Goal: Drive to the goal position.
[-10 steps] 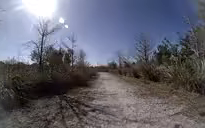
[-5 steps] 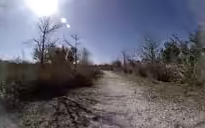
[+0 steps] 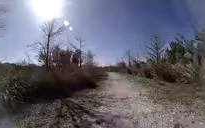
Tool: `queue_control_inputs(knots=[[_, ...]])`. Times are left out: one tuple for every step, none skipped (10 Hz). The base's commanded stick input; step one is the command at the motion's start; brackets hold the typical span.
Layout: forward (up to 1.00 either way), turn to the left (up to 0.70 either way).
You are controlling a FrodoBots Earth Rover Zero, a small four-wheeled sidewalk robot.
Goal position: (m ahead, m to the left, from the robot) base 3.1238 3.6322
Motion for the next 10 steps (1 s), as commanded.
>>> queue_control_inputs(knots=[[0.66,-0.16],[0.66,-0.21],[0.66,-0.21],[0.66,-0.21],[0.66,-0.20],[0.66,-0.19],[0.66,-0.18],[0.66,-0.17],[0.66,-0.25],[0.65,-0.29]])
